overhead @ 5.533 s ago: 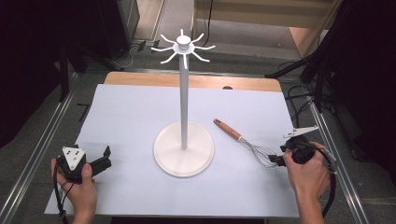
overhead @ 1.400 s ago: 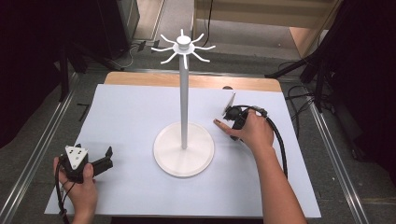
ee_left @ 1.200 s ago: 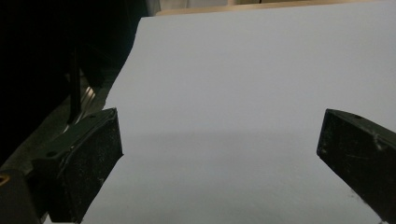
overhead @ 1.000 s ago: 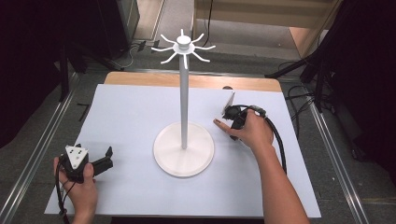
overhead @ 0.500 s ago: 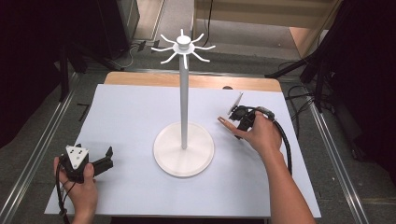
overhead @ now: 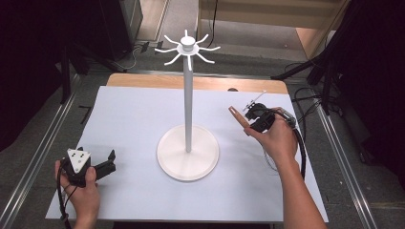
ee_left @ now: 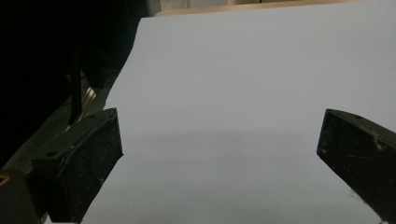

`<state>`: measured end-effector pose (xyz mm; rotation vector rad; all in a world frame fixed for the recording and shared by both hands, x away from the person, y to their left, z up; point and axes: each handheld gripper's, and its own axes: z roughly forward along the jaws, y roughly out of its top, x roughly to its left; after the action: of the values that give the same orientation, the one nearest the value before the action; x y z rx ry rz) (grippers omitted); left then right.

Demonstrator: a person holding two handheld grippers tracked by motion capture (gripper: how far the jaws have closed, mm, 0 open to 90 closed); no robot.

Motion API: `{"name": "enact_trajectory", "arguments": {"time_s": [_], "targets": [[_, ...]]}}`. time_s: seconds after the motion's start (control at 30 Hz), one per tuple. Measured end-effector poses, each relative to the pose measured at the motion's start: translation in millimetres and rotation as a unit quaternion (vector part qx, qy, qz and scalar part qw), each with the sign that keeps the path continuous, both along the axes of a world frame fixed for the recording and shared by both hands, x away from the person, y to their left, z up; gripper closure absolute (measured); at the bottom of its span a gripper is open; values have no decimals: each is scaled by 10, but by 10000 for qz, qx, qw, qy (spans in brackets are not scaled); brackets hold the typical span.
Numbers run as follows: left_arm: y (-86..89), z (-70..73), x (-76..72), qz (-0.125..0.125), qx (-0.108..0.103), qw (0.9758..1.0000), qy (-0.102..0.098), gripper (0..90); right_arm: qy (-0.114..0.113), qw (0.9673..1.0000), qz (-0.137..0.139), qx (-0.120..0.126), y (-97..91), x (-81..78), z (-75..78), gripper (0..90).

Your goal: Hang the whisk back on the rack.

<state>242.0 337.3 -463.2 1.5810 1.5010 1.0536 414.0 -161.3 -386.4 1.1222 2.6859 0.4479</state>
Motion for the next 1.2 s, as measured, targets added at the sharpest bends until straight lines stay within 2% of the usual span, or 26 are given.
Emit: {"name": "enact_trajectory", "arguments": {"time_s": [0.1, 0.23, 0.33, 0.47, 0.6, 0.67, 0.8, 0.87, 1.0, 1.03, 1.1, 1.2], "targets": [[-2, -1, 1, 2, 8, 10000, 11, 5, -170, 9994, -66, 289, -50, -61, 103, 709], [-3, 0, 3, -2, 24, 10000, 17, 5, -428, 9978, -46, 509, -90, -146, 212, 709], [-3, 0, 2, -4, 26, 10000, 17, 5, -658, 9951, -13, 743, -115, -212, 283, 709], [-5, 1, -2, 5, 33, 10000, 15, 5, -935, 9900, -34, 1058, -139, -298, 369, 709], [-4, 0, -1, 9, 27, 10000, 15, 5, -1263, 9828, -69, 1348, -174, -388, 442, 709], [-6, 1, -1, 12, 37, 10000, 20, 5, -1326, 9804, -115, 1454, -189, -416, 459, 710], [-4, 1, -2, 26, 22, 10000, 4, 5, -1460, 9710, -141, 1890, -252, -460, 498, 710], [-4, 1, -2, 32, 20, 10000, 5, 5, -1556, 9667, -125, 2029, -274, -478, 516, 710], [-7, 1, -2, 22, 36, 10000, 16, 5, -1765, 9555, -113, 2361, -299, -526, 563, 710], [-7, 1, -1, 24, 35, 10000, 13, 5, -1821, 9509, -102, 2499, -301, -547, 584, 710], [-8, 0, -1, 25, 35, 10000, 15, 5, -1890, 9480, -94, 2560, -297, -568, 604, 710], [-8, 0, 0, 29, 29, 10000, 12, 5, -1997, 9391, -61, 2798, -302, -605, 641, 710]]}}
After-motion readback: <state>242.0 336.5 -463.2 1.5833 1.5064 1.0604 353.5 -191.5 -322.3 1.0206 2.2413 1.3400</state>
